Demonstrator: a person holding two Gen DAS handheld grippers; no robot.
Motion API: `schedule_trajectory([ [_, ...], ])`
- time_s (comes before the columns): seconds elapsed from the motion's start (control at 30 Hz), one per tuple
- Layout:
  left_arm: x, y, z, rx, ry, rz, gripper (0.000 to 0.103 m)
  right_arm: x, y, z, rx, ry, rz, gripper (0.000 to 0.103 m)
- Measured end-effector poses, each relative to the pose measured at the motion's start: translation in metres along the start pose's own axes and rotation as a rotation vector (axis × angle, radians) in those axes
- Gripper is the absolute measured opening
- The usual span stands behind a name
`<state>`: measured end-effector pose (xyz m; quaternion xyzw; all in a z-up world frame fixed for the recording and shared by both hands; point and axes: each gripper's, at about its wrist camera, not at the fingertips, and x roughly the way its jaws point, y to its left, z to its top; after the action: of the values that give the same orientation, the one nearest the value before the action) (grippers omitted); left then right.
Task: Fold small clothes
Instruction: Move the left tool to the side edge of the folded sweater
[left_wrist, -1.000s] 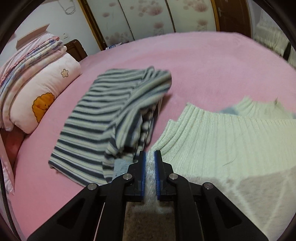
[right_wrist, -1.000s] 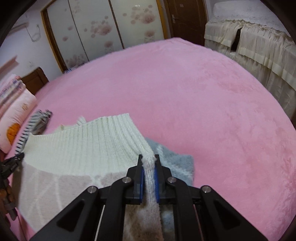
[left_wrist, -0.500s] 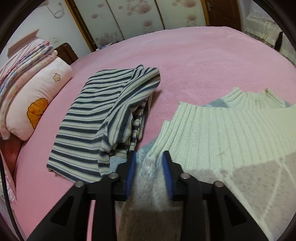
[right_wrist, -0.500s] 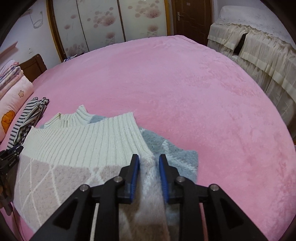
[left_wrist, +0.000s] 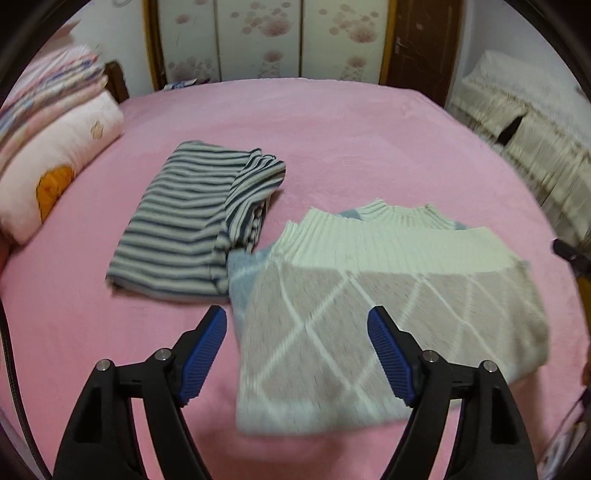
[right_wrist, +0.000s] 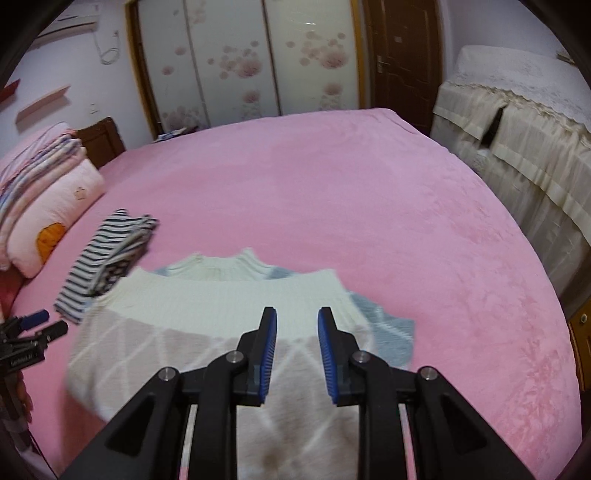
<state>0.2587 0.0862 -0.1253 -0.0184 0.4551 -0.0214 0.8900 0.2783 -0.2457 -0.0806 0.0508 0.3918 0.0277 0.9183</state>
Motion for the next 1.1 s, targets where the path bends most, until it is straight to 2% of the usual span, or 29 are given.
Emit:
schedule_trajectory([
  [0.2, -0.035, 0.021, -0.034, -0.152, 0.014, -0.085, 0.080, -0.029, 0.038, -0.006, -0.037, -0.031, 0.072, 0.023],
  [0.4, -0.043, 0.036, -0.071, -0.311, -0.027, -0.187, 0.080, -0.045, 0.065, -0.019, -0.074, -0.049, 0.116, 0.023],
  [0.63, -0.015, 0.033, -0.106, -0.433, -0.014, -0.226, 0.080, -0.032, 0.077, -0.040, -0.068, -0.063, 0.094, 0.023],
  [0.87, 0.021, 0.032, -0.135, -0.563, 0.036, -0.255, 0.080, -0.015, 0.078, -0.064, -0.028, -0.085, 0.070, 0.023],
  [1.1, 0.054, 0.029, -0.148, -0.647, 0.075, -0.310, 0.080, 0.004, 0.086, -0.081, -0.048, -0.063, 0.049, 0.023],
])
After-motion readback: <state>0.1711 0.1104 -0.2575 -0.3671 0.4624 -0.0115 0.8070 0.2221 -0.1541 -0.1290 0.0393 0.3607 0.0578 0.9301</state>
